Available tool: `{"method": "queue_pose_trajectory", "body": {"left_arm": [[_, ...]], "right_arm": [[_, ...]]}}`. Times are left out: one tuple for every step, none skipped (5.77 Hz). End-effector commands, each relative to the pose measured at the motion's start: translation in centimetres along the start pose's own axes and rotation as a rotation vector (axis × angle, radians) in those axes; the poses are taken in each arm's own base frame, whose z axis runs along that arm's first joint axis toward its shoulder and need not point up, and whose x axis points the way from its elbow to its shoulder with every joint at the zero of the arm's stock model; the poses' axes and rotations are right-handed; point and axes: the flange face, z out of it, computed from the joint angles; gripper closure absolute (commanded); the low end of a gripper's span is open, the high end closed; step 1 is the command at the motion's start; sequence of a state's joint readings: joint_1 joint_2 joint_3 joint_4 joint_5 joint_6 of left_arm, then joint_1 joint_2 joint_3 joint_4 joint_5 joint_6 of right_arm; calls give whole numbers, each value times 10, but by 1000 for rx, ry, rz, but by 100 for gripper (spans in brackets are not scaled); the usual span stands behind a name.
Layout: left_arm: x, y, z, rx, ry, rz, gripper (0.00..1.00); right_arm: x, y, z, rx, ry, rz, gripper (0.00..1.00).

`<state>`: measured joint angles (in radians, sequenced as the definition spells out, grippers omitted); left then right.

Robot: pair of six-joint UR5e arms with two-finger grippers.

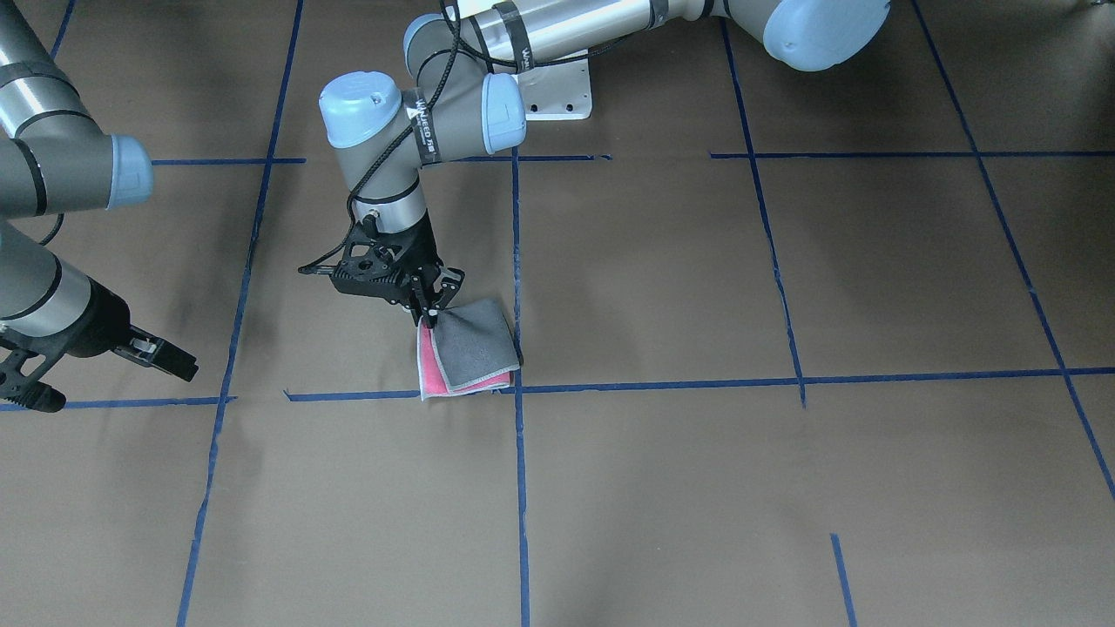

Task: Fold towel twice with both arms
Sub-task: 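Fold the grasped end over onto the other end with the left gripper, then release the towel and raise the left gripper away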

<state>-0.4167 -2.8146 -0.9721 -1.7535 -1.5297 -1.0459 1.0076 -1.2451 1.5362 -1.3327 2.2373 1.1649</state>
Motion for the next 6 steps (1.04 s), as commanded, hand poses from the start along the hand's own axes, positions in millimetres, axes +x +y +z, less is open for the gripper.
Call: {"method": "queue_pose_trajectory", "body": {"left_arm": [[-6,-1,-27,40,79,-5,0],[-34,-8,-51,32,138,-22,0],[-95,-15,-67,-8,196,-52,0],[-142,-6,-88,-1,192,-68,0],[-193,-12,-127,-69,155,-115,0],[-266,-11,-144,-123,181,-157,0]], "right_arm": [[-3,-2,-4,6,-5,-3,0],[-6,-5,-10,12,-14,-2,0],[-12,-7,-18,22,-26,-6,0],[-16,-6,-24,29,-35,-15,0],[-14,-11,-37,45,-48,-45,0],[-3,-21,-46,60,-46,-100,0]]}}
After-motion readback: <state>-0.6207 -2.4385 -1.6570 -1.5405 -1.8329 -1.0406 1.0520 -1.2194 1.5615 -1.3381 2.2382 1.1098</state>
